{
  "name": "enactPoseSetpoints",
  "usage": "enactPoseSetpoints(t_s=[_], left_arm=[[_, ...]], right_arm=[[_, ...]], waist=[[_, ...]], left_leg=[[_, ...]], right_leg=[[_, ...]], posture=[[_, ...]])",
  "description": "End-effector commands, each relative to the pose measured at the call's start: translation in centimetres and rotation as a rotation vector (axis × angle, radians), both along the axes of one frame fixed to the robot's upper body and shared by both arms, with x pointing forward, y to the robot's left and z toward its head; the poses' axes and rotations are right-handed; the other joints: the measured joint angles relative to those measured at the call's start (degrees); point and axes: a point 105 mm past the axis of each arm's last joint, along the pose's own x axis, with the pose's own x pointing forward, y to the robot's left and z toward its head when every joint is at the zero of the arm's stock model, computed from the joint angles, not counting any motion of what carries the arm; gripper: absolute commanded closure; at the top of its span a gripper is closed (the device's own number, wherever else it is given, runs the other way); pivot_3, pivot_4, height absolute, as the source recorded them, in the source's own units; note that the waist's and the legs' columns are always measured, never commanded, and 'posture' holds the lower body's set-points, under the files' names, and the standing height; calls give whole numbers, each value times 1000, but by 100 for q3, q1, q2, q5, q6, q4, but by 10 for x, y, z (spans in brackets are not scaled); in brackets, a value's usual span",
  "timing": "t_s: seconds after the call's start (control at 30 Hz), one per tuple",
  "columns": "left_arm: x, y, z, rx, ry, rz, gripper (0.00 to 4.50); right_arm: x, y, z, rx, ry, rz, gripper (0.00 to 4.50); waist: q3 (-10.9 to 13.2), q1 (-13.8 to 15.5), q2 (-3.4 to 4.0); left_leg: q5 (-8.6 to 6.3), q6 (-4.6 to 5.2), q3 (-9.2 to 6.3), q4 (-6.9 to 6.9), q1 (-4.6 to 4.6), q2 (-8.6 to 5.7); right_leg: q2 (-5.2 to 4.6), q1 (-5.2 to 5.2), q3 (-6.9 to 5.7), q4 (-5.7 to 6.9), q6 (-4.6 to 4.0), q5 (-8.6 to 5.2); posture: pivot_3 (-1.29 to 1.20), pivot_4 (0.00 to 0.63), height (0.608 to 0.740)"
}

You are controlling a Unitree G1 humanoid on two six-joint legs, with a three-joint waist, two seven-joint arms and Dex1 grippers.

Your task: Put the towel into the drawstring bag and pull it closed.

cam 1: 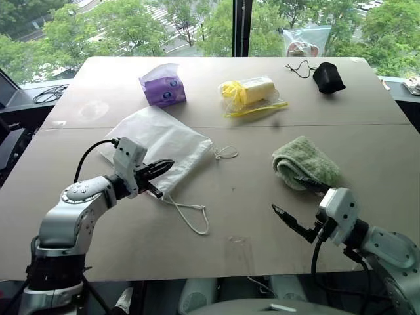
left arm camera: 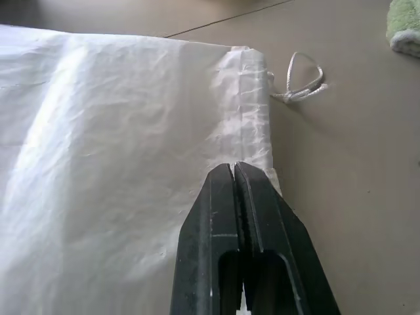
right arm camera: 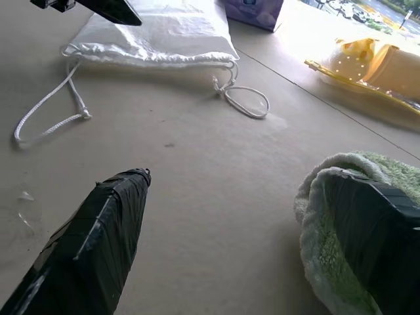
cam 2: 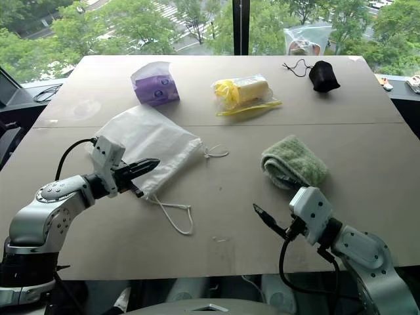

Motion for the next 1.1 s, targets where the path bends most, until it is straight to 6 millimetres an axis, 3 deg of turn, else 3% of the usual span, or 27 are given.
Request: enactPoseSetpoints(t_s=[0.03, 0.1, 0.23, 0.43, 0.53, 0.9, 1.1], left_arm=[[-9, 0, 11, 73, -148, 1, 3927], [-18, -9, 1, 178, -211, 12, 3305], [-29, -18, -16, 322, -281, 84, 1426], [-36, -36, -34, 445, -345, 87, 1426], [-33, -45, -33, 485, -413, 109, 1426], [-14, -34, -10, 600, -562, 239, 1426], [-10, -34, -12, 610, -543, 249, 1426]], right_arm=[[-14, 11, 7, 19, 8, 111, 0], [-18, 14, 7, 22, 14, 131, 0], [-16, 13, 11, 34, -27, 104, 0], [-13, 8, 10, 12, -40, 109, 0], [-8, 5, 10, -4, -49, 109, 0], [-5, 2, 7, -22, -45, 116, 0], [-4, 4, 7, -19, -40, 115, 0]], waist=[[0, -3, 0], [-1, 4, -1], [-4, 32, -7], [-4, 28, -6], [-4, 28, -6], [-4, 28, -7], [-4, 24, -7]], left_leg=[[0, 0, 0, 0, 0, 0], [0, 0, 2, -1, 0, 0], [-1, 0, 2, -3, -1, -1], [-2, -2, 1, -2, 3, 0], [-1, 0, 2, -2, 3, -1], [0, 1, 2, -1, 2, -2], [0, 1, 1, -1, 2, -1]], right_leg=[[-1, 0, 0, 0, 0, 0], [-7, 0, 3, -1, -4, -2], [-19, 0, 1, -1, -10, -4], [-22, 0, -2, 0, -11, -5], [-22, 2, -3, 0, -11, -5], [-15, 3, -8, 1, 1, 1], [-12, 3, -9, 3, 9, 6]], posture=[[0, 150, 740], [0, 150, 740], [0, 150, 740], [0, 150, 740], [0, 150, 740], [0, 150, 740], [0, 150, 740]])
